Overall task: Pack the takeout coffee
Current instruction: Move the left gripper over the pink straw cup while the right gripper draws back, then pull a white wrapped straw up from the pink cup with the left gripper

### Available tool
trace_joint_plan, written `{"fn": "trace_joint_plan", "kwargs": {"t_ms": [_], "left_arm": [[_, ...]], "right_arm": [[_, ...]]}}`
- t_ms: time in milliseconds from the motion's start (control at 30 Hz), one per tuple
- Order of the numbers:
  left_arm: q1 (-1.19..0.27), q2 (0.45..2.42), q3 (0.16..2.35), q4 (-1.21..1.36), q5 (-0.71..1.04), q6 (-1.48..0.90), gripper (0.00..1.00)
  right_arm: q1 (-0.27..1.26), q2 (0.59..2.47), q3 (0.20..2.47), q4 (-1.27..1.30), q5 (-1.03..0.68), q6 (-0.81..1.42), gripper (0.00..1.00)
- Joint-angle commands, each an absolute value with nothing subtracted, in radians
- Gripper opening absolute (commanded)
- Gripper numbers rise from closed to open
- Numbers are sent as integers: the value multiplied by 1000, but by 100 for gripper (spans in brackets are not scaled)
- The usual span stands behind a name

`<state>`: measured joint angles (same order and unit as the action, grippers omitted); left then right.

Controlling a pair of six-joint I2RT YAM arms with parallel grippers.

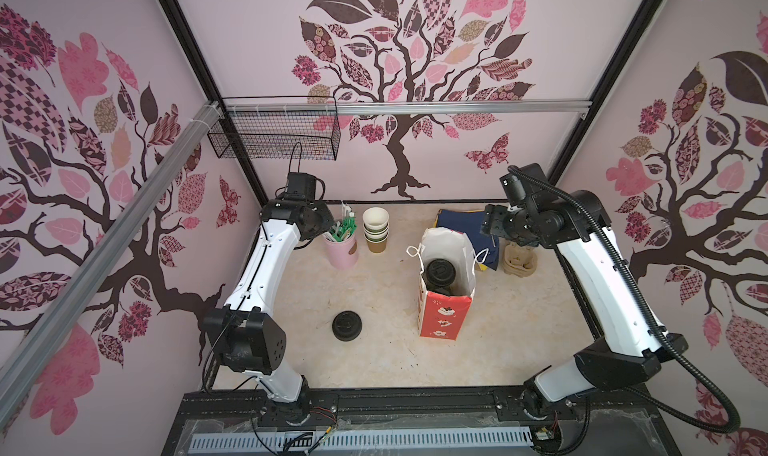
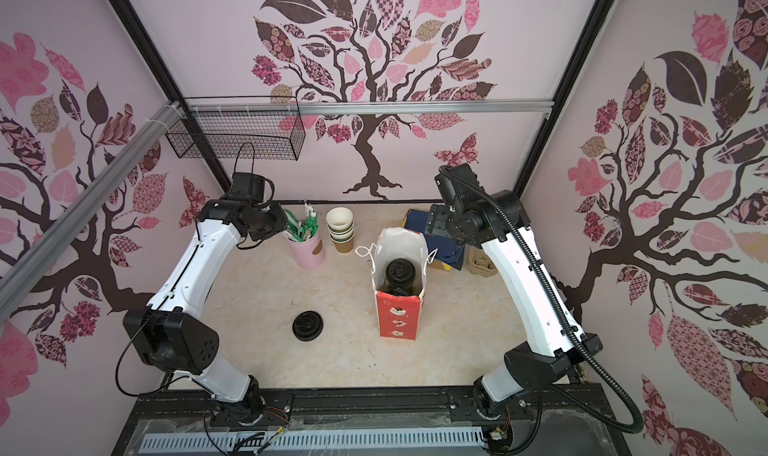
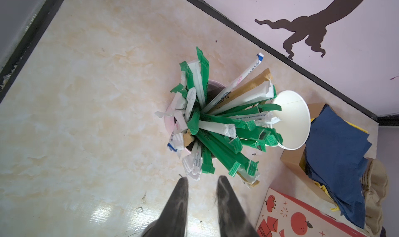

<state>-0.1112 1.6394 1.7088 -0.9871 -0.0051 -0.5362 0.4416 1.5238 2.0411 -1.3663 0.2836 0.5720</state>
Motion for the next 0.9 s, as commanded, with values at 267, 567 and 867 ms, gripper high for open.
{"fn": "trace_joint_plan", "kwargs": {"t_ms": [267,567,867], "left_arm": [[-112,1688,1673,-960,-33,-530,28],[-113,1695,1654,-949,-43,-519,28],[-112,1709,1663,-944,-31,-508,7]], "right_arm": [[434,1506,2023,-1406,299,632,85],[434,1497,2015,-1408,297,638,85],[434,1493,2015,-1408,297,644,85]]}}
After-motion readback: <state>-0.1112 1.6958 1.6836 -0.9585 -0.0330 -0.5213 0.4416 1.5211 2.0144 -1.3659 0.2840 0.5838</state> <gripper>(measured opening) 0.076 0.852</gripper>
